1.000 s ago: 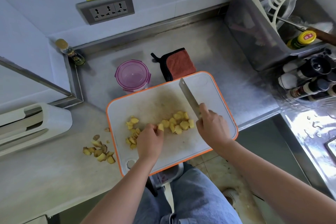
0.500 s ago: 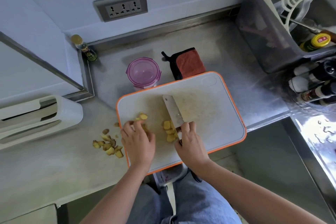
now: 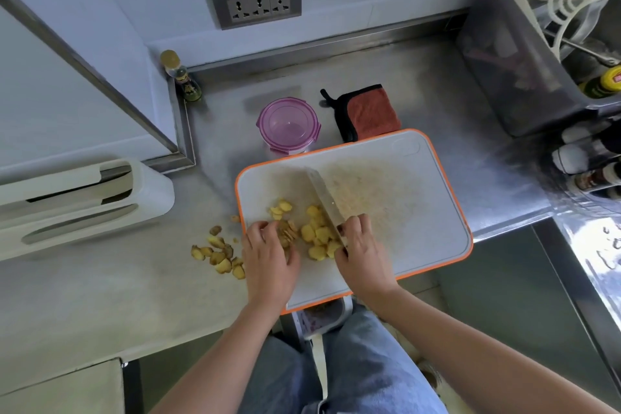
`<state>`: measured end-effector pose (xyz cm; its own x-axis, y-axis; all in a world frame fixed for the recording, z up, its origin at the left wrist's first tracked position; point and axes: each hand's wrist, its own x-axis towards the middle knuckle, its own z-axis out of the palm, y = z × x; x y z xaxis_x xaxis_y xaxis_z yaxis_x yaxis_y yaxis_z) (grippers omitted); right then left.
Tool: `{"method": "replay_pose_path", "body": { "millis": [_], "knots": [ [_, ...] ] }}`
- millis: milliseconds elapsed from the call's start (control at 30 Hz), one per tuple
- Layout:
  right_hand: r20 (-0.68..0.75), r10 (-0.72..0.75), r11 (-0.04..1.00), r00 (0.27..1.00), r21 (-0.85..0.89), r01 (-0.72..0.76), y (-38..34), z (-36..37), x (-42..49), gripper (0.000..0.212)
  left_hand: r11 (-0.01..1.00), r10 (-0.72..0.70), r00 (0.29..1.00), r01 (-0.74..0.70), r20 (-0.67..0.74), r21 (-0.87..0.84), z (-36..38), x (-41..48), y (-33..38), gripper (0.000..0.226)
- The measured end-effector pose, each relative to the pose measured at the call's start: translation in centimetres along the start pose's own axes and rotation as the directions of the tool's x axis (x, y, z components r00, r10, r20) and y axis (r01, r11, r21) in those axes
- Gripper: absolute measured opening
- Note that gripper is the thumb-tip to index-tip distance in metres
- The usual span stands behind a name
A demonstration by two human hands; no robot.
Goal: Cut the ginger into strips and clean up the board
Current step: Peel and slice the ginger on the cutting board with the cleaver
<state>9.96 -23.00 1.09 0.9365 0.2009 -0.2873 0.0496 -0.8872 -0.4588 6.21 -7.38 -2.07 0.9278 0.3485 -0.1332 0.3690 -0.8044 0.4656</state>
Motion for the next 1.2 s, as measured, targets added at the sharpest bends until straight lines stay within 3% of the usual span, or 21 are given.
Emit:
{"method": "replay_pose_path", "body": {
  "millis": [133, 367, 500, 600, 667, 733, 800, 867, 967, 1067, 1200],
  "knots": [
    [0.051, -0.110, 0.993, 0.993, 0.045, 0.108, -1.5, 1.3, -0.5, 0.019, 1.000, 0.001, 0.999, -0.001, 0.043, -0.007, -0.5, 0.2, -0.2, 0.048],
    [-0.021, -0.037, 0.997, 0.999, 0.070, 0.038, -0.3, -0.2, 0.1, 0.016, 0.996, -0.053, 0.997, 0.057, 0.062, -0.063, -1.5, 0.4, -0.2, 0.039],
    [0.076, -0.096, 0.992, 0.992, 0.088, 0.089, -1.1, 1.2, -0.8, 0.019, 0.992, -0.096, 0.992, 0.103, 0.085, -0.076, -1.6, 0.3, 0.2, 0.038],
    [0.001, -0.119, 0.991, 0.993, 0.056, 0.118, -1.2, 0.7, 0.1, 0.021, 0.977, -0.127, 0.992, 0.129, 0.025, -0.172, -2.0, 0.4, 0.8, 0.028],
    [-0.068, -0.153, 0.988, 0.986, 0.013, 0.155, -1.0, 0.1, 0.9, 0.023, 0.923, -0.170, 0.985, 0.164, 0.013, -0.349, -3.0, 0.5, 1.9, 0.021],
    [-0.077, -0.254, 0.967, 0.964, -0.019, 0.253, -1.0, -0.2, 1.1, 0.023, 0.806, -0.217, 0.964, 0.265, 0.152, -0.530, -3.9, 1.0, 3.6, 0.043],
    [-0.021, -0.374, 0.928, 0.927, -0.009, 0.374, -1.2, 0.0, 1.1, 0.024, 0.736, -0.268, 0.929, 0.369, 0.256, -0.568, -3.9, 1.6, 4.6, 0.048],
    [0.034, -0.413, 0.908, 0.910, 0.093, 0.408, -1.1, -0.1, 1.2, 0.033, 0.730, -0.323, 0.915, 0.402, 0.241, -0.552, -3.3, 2.0, 4.4, 0.041],
    [-0.029, -0.342, 0.880, 0.939, 0.341, 0.331, -0.6, -1.4, 1.9, 0.029, 0.681, -0.412, 0.888, 0.448, 0.203, -0.579, -2.6, 2.3, 3.1, 0.036],
    [-0.107, -0.154, 0.935, 0.982, 0.304, 0.180, -0.3, -2.2, 2.7, 0.024, 0.647, -0.425, 0.883, 0.450, 0.199, -0.616, -2.6, 2.3, 2.6, 0.031],
    [0.095, -0.098, 0.939, 0.991, 0.340, 0.061, -2.0, -1.4, 2.7, 0.045, 0.665, -0.414, 0.898, 0.410, 0.149, -0.624, -3.3, 2.1, 3.2, 0.033]
  ]
}}
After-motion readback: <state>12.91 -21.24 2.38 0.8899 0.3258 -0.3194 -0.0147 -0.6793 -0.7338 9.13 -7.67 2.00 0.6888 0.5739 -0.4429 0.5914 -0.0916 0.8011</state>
